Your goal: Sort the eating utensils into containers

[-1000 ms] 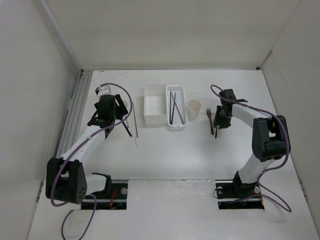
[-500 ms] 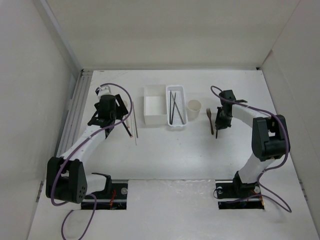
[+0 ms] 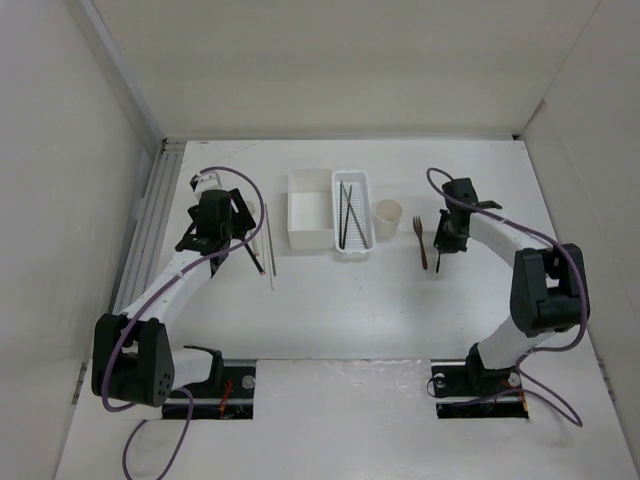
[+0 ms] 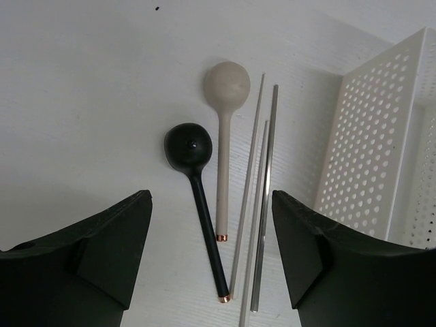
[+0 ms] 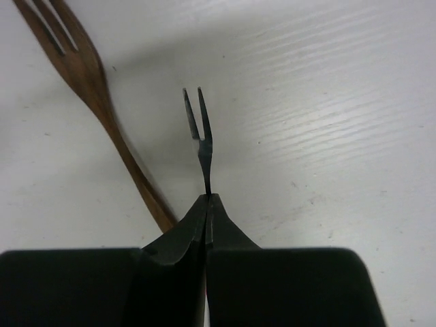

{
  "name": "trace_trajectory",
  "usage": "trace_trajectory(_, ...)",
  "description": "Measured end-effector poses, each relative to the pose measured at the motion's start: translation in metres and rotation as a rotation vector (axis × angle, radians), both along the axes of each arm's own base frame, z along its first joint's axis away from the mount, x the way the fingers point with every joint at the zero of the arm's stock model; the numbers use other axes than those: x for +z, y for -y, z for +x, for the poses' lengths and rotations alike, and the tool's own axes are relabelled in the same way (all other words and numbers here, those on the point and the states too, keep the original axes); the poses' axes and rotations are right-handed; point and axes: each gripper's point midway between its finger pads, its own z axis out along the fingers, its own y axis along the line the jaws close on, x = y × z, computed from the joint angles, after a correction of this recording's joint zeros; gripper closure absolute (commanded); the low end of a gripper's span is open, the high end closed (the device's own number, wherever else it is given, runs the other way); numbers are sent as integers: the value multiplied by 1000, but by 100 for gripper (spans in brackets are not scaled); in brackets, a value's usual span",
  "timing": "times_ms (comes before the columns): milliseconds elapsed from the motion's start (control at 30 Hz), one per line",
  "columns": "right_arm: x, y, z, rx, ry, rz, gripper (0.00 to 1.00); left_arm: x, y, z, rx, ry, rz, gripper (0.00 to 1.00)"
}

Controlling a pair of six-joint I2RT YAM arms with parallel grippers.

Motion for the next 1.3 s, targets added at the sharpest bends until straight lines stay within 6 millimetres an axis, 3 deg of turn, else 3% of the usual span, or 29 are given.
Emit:
trace_trajectory(300,53,9,18,-18,191,-70,100,0,-1,0,3,0,2,31)
trace_trajectory(433,96,-25,37,98,369,-57,100,0,-1,0,5,1,3,31)
trace_trajectory(600,182,-77,77,245,744,52,100,0,-1,0,3,1,3,29)
trace_trajectory(733,222,-101,105,337,911,55,100,-4,-1,-2,2,-5,3,29)
trace_trajectory(833,226,-130,120,432,965,57,100,-5,0,-2,0,-7,2,29)
trace_trajectory(967,210,-157,122,513,989,62,100,-4,-3,-1,6,-5,1,29)
trace_trajectory(1300,177,-154,117,510,1008,51,100,-3,-5,0,13,0,0,29)
